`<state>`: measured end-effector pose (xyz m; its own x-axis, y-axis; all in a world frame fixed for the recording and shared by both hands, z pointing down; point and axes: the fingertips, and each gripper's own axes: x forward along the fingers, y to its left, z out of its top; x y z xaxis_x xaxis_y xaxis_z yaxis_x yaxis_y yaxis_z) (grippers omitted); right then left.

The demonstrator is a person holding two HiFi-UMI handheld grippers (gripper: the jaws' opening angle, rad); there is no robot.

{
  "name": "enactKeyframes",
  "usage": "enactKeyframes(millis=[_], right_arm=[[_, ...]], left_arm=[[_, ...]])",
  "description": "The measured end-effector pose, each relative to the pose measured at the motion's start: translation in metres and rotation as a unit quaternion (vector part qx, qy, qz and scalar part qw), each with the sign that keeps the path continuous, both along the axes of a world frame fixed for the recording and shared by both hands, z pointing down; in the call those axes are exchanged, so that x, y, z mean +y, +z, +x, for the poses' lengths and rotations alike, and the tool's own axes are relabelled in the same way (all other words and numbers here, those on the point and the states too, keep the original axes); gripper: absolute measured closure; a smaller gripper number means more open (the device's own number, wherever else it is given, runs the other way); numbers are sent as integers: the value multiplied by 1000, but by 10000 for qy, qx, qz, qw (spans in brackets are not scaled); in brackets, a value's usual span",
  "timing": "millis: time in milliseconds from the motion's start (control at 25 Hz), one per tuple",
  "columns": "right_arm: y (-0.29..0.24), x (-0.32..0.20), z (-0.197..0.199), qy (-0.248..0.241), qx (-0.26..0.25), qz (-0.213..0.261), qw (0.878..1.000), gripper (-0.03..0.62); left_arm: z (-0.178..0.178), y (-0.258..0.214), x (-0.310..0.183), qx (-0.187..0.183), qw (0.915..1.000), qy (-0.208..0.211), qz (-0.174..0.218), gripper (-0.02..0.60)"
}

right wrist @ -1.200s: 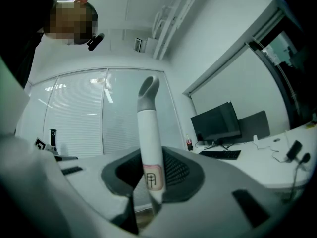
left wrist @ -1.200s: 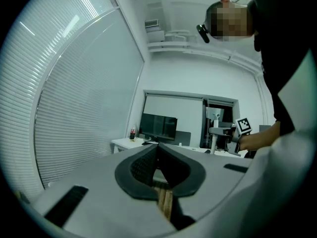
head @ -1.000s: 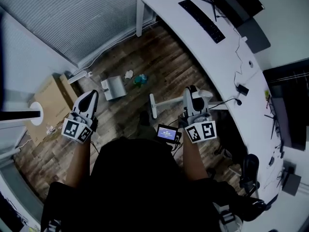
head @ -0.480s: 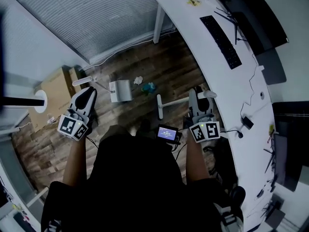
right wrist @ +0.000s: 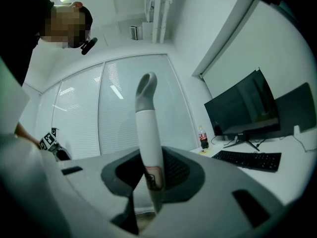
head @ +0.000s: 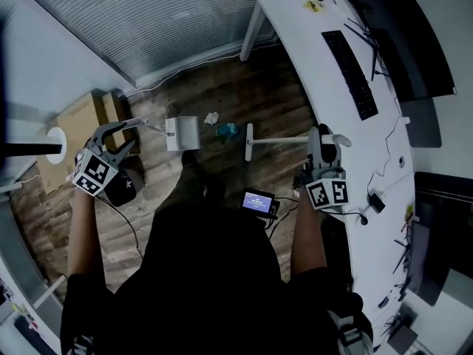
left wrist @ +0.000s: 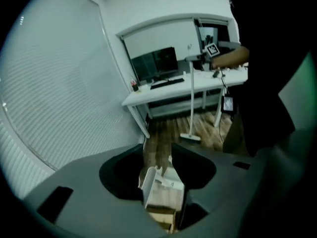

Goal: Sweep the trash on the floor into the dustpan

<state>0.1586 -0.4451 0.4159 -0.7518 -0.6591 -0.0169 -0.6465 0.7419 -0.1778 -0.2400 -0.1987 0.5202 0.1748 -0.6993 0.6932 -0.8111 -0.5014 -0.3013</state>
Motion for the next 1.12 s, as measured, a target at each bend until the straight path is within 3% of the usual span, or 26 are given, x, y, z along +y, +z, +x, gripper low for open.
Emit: enactKeyframes(millis=[160, 280, 440, 760, 920, 1120], right_arm=[[2, -21, -13, -56, 59, 38, 10000, 513], [6, -37, -30, -216, 170, 131, 9995, 513], [18, -64, -46, -227, 243, 32, 9994, 513], [42, -100, -76, -413, 764, -27, 9962, 519], [56, -104, -94, -627, 1080, 46, 9922, 520], [92, -98, -123, -1104, 1627, 146, 9804, 522]], left_arm=[[-36, 48, 0, -501, 9922, 446, -1054, 390], [-53, 86, 3, -575, 9810, 778, -1683, 380], [-67, 122, 5, -593, 9678, 1059, -2205, 380], [-81, 158, 5, -253, 9558, 1209, -2667, 390], [-79, 161, 2, -128, 9552, 1265, -2674, 456], [-77, 160, -2, 12, 9550, 1245, -2691, 463]])
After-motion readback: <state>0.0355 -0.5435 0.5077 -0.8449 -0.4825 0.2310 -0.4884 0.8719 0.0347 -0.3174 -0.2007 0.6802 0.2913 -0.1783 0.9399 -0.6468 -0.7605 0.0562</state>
